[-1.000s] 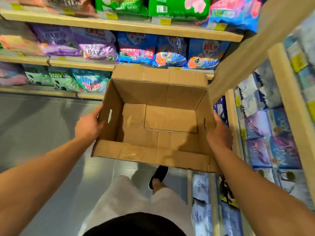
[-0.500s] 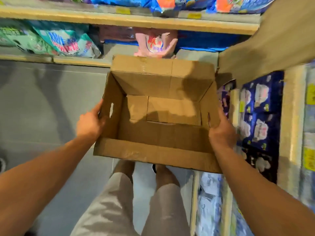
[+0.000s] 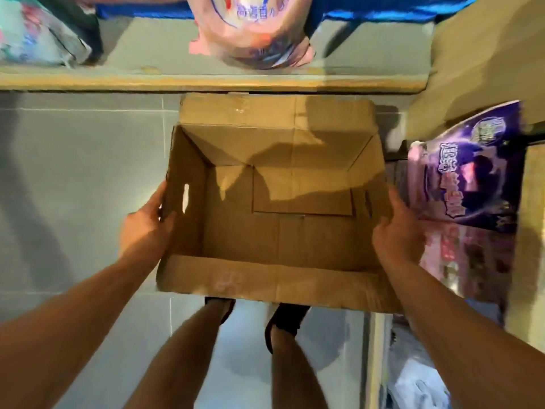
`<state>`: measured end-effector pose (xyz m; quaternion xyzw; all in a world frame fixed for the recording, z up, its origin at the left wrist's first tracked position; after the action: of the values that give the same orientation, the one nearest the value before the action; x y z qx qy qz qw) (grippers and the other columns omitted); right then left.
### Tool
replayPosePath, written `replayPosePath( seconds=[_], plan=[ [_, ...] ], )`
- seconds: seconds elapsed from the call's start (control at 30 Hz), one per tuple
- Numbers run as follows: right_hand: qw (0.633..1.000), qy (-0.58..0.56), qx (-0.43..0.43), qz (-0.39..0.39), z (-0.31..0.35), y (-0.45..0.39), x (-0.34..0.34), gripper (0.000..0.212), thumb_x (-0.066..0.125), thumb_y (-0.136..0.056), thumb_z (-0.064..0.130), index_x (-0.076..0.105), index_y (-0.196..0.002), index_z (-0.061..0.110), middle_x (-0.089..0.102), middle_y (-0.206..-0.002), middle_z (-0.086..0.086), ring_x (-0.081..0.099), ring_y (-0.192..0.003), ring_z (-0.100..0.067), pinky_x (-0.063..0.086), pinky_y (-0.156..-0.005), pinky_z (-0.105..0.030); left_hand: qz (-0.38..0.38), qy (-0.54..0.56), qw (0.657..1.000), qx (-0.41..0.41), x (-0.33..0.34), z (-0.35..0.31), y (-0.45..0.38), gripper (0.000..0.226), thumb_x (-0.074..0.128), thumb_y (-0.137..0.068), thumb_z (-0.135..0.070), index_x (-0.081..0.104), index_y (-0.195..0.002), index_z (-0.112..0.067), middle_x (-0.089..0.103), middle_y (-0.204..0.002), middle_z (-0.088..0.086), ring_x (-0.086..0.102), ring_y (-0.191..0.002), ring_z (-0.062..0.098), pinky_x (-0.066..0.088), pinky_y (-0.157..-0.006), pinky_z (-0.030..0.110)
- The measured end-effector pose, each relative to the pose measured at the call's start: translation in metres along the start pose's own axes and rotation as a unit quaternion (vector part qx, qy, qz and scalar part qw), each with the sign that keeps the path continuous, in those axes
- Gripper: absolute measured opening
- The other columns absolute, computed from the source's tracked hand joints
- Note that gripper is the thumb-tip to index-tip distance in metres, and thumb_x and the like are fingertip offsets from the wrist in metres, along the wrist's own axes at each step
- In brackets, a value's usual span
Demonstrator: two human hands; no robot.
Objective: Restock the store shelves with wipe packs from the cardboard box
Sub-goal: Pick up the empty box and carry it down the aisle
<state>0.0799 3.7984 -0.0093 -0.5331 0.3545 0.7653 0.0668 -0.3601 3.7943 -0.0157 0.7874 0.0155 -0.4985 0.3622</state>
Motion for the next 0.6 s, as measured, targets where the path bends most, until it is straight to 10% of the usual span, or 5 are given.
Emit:
replayPosePath(
  seconds=[0.43,0.6],
  plan=[
    [0.993,-0.047,-0.052,-0.094,0.006,-0.086,0.059,0.067,0.045,-0.094,0.000,0.030,-0.151,0.032,0.052,-0.133,-0.014,0.050,-0.118,-0.032,0.040,-0.095,-0.042,-0.113,0.017,0.993,-0.006,0.072,-0.015,-0.064,0.064,0.056,-0.092,-0.025,0.027,-0.144,-0.048,0.067,-0.095,0.021,0.061,-0.084,0.044,0.050,-0.077,0.047],
    [0.998,-0.054,-0.041,0.006,0.018,-0.107,0.067,0.087,0.053,-0.088,0.003,0.005,-0.153,0.036,0.043,-0.137,-0.013,0.048,-0.120,-0.032,0.042,-0.086,-0.040,-0.062,0.023,0.998,0.000,0.081,-0.031,-0.071,0.077,0.057,-0.091,-0.022,0.012,-0.149,-0.044,0.066,-0.114,0.013,0.062,-0.097,0.040,0.050,-0.089,0.047]
  ],
)
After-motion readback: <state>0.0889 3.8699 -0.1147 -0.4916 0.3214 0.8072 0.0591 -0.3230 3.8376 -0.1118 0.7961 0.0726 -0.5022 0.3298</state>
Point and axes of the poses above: each hand's wrist, its own y-axis away from the middle knuckle, its own x-axis out of the palm, z = x × y, the point moved 5 cm from there along -y, towards the middle knuckle
